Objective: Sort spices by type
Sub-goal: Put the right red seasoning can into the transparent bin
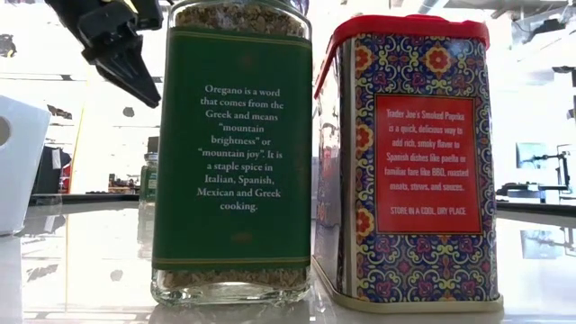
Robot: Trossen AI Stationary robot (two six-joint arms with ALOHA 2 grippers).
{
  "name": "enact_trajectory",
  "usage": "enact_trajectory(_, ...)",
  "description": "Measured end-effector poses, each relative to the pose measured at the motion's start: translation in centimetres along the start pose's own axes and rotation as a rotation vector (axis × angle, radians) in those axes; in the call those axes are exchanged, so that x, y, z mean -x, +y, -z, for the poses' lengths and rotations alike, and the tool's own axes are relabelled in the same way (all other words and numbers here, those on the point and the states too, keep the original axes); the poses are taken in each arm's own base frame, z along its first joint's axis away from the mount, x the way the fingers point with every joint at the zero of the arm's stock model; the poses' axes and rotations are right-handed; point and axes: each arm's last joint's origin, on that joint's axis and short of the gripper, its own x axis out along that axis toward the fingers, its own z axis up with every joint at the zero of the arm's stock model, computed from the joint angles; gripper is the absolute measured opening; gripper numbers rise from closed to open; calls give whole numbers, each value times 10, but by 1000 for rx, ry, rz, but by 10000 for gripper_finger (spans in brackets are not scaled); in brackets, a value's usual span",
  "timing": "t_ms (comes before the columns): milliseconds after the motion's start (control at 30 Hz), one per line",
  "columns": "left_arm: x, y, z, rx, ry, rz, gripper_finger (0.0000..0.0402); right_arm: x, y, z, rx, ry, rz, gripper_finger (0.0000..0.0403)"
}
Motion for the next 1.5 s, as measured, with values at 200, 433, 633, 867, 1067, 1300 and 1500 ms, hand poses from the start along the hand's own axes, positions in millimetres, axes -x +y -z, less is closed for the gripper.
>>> enact_trajectory(200,0,-1,0,11,15,24,203,-12,13,26,12,27,5,245)
enact_trajectory(433,0,-1,1,14,18,28,203,-44,26,36,48,17,-39,245)
enact_trajectory(633,0,-1,1,47,18,28,203,-69,26,38,56,21,-26,245)
enact_trajectory(867,0,-1,1,47,18,27,203,-98,22,36,21,25,-27,245)
enact_trajectory(1067,0,-1,1,47,18,27,203,-115,18,37,9,95,-39,245)
enact_trajectory(1300,0,-1,1,47,18,27,203,-128,18,37,6,83,-73,245)
enact_trajectory(1500,0,-1,1,46,18,27,203,-130,14,32,17,85,-65,245)
